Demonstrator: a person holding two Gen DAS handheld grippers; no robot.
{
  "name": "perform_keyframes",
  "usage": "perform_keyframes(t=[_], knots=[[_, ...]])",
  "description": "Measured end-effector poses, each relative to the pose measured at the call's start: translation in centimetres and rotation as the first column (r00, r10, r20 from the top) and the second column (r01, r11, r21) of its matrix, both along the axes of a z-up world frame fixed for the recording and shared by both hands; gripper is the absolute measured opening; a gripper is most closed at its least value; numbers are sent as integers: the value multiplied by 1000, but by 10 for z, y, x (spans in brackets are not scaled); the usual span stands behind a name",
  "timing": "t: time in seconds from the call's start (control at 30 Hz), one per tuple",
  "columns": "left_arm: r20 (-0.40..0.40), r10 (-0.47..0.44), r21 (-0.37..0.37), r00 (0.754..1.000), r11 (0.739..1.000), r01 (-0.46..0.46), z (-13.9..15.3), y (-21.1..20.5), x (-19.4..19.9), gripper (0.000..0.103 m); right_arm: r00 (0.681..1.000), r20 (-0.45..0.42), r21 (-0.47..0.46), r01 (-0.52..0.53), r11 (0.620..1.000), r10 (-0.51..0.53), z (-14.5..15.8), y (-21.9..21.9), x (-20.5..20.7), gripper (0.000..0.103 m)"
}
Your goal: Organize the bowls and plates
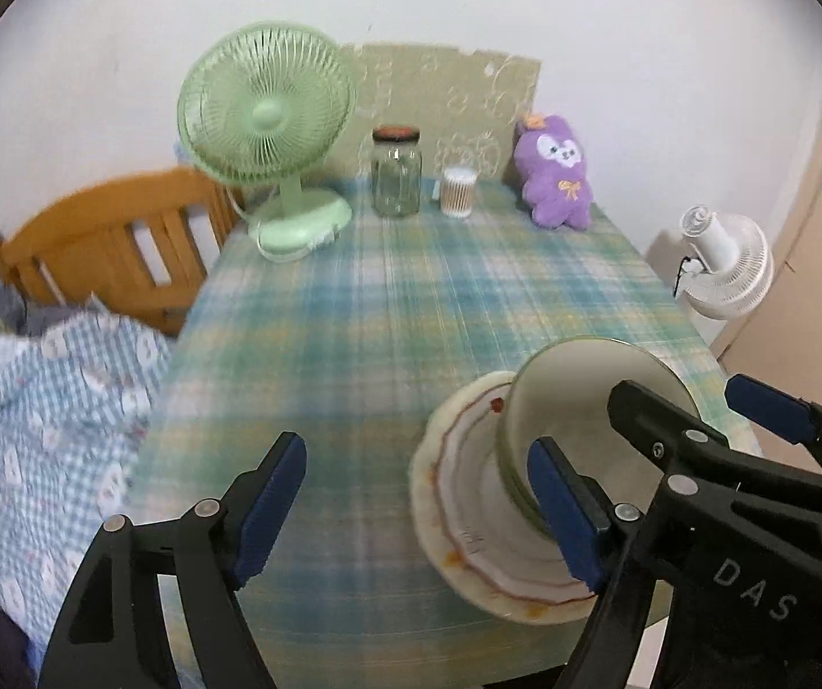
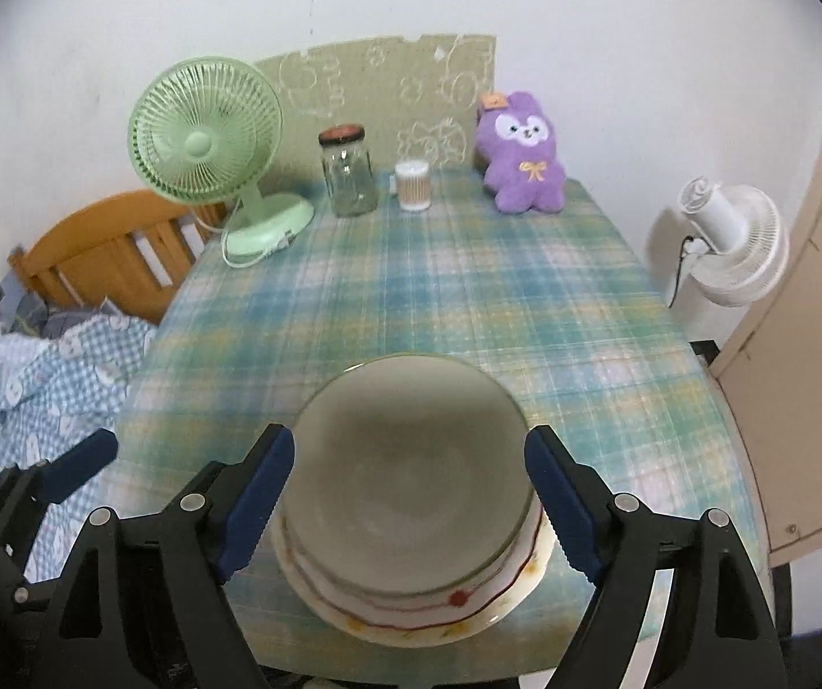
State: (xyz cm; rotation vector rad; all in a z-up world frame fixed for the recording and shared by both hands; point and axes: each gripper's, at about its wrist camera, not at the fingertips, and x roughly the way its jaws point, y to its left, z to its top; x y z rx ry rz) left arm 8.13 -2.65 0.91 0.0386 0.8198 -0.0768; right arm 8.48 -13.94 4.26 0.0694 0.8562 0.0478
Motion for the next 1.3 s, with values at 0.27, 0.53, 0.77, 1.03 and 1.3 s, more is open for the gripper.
perform_keyframes(t=[0.27, 0.53, 0.77, 1.03, 1.3], knots=[[75, 24, -5, 997, 1000, -24, 10, 43, -24, 91, 995, 89, 2, 39, 999, -39, 10, 23, -34, 85], [158, 90, 15, 983, 996, -93, 5, 73, -50, 91, 989, 145, -10, 17, 1000, -15, 2, 35, -58, 86], [197, 109, 7, 974, 994, -113, -11, 86, -73, 91, 980, 196, -22, -23, 999, 27, -19, 47, -87, 87], [228, 109, 32, 968, 992, -119, -31, 95, -97, 92, 975, 222, -5, -16, 1000, 17, -39, 54, -110, 88], [252, 102, 24, 962, 993, -112, -39, 98, -106, 92, 968, 249, -7, 11, 1000, -9, -44, 56, -125, 88]])
